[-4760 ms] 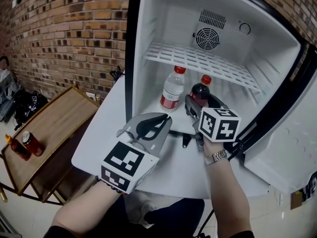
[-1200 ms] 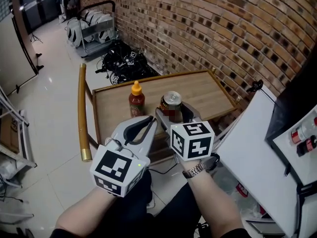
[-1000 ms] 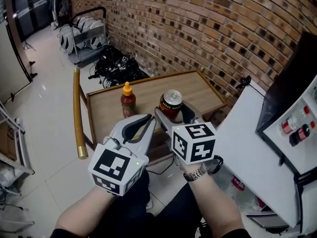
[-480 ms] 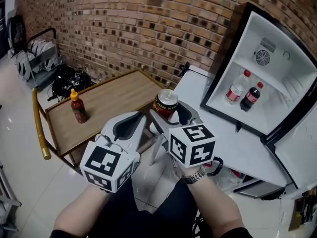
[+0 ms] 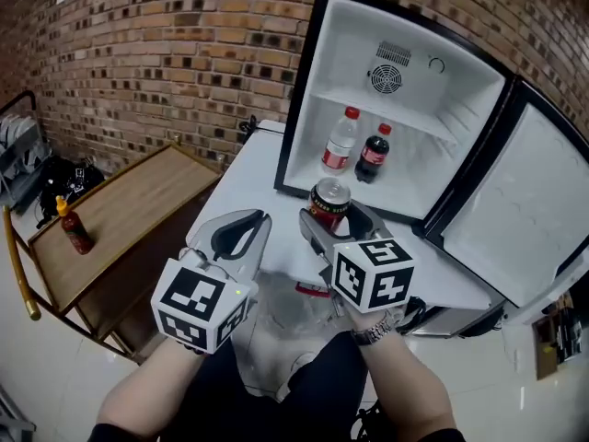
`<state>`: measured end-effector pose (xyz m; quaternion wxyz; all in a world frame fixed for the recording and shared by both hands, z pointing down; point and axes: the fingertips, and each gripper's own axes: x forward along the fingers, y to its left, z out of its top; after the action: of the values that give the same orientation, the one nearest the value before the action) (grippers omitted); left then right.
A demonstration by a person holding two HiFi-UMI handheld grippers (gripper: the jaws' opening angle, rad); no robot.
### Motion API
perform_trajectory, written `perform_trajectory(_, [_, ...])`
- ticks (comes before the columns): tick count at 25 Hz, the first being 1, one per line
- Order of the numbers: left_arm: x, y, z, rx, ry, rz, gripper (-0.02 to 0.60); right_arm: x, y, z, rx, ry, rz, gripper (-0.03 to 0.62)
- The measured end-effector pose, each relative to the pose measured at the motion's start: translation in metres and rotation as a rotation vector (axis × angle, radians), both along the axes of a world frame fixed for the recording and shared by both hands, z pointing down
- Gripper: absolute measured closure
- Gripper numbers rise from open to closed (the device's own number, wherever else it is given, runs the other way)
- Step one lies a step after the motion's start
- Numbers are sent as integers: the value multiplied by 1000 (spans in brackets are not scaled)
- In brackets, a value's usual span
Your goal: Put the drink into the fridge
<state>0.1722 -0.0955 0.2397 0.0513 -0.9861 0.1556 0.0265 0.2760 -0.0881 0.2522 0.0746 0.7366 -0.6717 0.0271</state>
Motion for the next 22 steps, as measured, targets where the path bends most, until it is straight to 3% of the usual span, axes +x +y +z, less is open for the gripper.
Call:
perform_trajectory(8, [91,26,-10,12,-29,134,565,117,40,-5,4,-31,172,275])
perform_trajectory(14, [137,29,-3,7,-76,206,565,199,44,-6,15,-52,290,275])
perform_trajectory(22, [173,21,-2,4,-90,228,565,254,27,0,18,-81,355,275])
